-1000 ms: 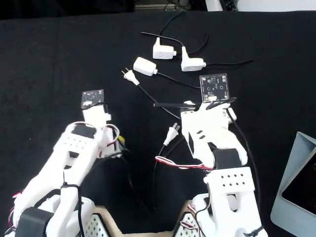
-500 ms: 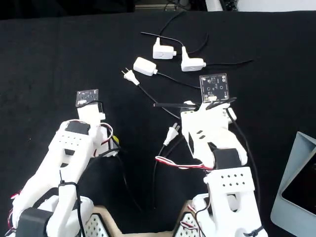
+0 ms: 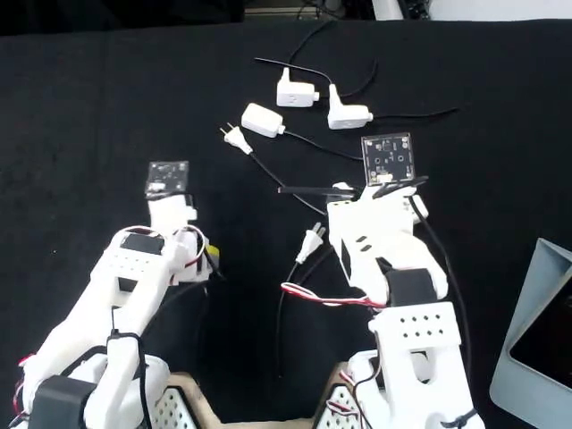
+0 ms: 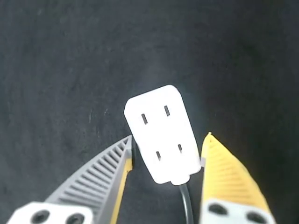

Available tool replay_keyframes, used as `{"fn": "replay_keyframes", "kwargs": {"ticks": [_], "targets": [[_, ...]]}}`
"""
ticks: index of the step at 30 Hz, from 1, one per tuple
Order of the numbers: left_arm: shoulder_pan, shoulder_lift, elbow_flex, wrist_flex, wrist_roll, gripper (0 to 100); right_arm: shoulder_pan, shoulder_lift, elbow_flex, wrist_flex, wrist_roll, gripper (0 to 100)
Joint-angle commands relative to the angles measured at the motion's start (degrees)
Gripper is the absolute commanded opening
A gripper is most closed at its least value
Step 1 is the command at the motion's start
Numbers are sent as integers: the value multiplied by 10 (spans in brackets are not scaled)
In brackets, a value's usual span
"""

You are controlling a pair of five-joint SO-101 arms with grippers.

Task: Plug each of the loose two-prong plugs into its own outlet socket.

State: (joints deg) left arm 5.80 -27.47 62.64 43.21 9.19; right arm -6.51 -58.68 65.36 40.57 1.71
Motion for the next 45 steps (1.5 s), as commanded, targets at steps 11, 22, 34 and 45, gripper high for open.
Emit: {"fn": "replay_keyframes", "kwargs": {"ticks": [11, 22, 34, 45], "targets": [[5, -4, -17, -58, -395, 241, -9, -11, -23, -11, 6, 14], [4, -9, -19, -76, -624, 270, -9, -11, -23, -11, 6, 14], [-27, -36, -62, -65, -449, 297, -9, -11, -24, -12, 6, 14], [-29, 68, -84, -7, -308, 291, -9, -11, -24, -11, 6, 14]]}}
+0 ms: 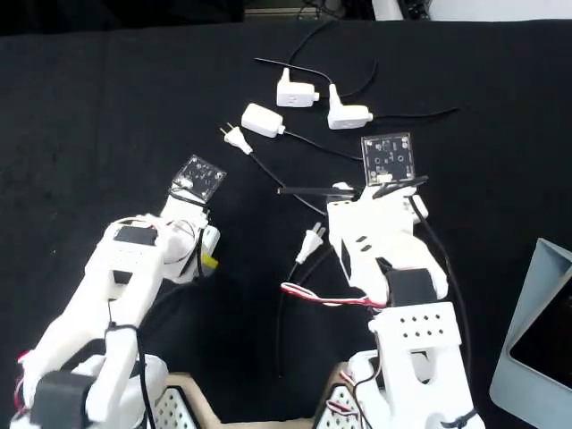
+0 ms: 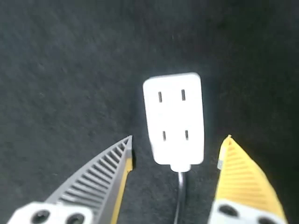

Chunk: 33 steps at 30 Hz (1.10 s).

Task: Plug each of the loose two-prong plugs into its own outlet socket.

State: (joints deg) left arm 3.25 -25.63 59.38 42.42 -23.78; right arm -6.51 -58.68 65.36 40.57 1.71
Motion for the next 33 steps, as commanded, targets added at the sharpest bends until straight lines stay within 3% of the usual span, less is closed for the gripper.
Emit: {"fn": "replay_keyframes", "kwargs": {"ticks": [1, 7, 19, 24, 29, 33], "targets": [[-3, 72, -62, 1, 25, 287, -9, -11, -24, -11, 6, 14], [32, 178, -144, 4, -15, 162, -9, -11, -23, -11, 6, 14], [104, 184, -158, -19, -222, 162, -9, -11, -23, -11, 6, 14], [73, 164, -167, -27, -205, 288, -9, -11, -23, -12, 7, 14], [22, 71, -160, -18, -149, 294, -13, -11, -26, -11, 7, 14], [-18, -24, -138, 37, -101, 290, -58, -11, -28, -11, 3, 14]]}}
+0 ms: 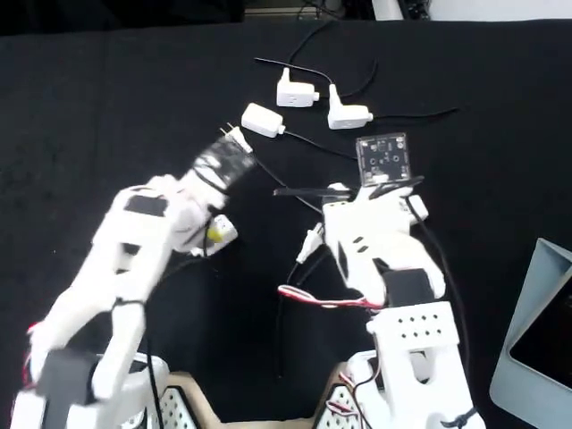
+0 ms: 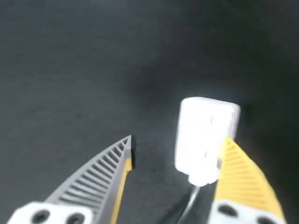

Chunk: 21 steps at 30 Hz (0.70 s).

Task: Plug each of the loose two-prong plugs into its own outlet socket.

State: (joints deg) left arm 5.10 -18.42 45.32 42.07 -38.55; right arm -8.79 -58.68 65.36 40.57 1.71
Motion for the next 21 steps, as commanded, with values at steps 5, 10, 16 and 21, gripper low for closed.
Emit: {"fn": "replay_keyframes", "kwargs": {"ticks": [5, 10, 16, 21], "targets": [[-128, -215, 57, 67, 188, 289, -117, -10, -42, -11, 1, 14], [-210, -316, 144, 62, 251, 289, -196, 22, -73, -11, -18, 14], [-269, -392, 230, 60, 289, 289, -250, 178, -160, -13, -55, 14], [-275, -411, 306, -5, 303, 289, -276, 301, -223, -16, -55, 13]]}}
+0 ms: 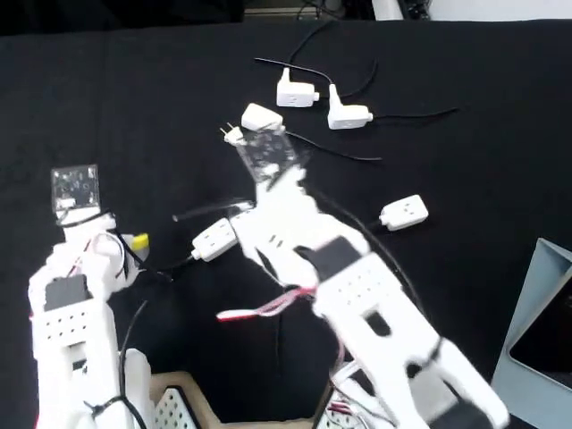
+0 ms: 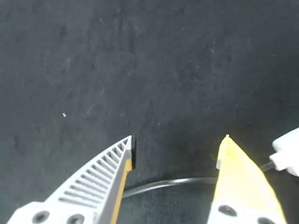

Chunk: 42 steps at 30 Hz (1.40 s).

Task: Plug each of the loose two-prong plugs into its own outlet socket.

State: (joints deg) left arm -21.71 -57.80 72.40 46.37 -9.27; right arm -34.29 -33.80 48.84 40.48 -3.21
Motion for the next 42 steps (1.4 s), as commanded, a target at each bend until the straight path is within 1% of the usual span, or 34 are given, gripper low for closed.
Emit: {"fn": "replay_keyframes", "kwargs": {"ticks": [1, 6, 14, 19, 26, 33, 42], "targets": [[-7, -18, 44, -55, 10, 289, -25, 72, -67, -15, -6, 13], [-31, -18, 48, -55, 11, 289, -38, 151, -109, -15, -6, 13], [-36, -18, 50, -55, 11, 289, -38, 248, -156, -16, -6, 12], [-36, -18, 51, -55, 11, 289, -34, 284, -153, -55, -3, 12], [-37, -18, 51, -55, 10, 289, -33, 296, -153, -52, -2, 12], [-36, -18, 51, -55, 10, 289, -17, 296, -153, -30, -1, 12], [-36, -18, 51, -55, 10, 289, -15, 296, -154, -5, 0, 12]]}}
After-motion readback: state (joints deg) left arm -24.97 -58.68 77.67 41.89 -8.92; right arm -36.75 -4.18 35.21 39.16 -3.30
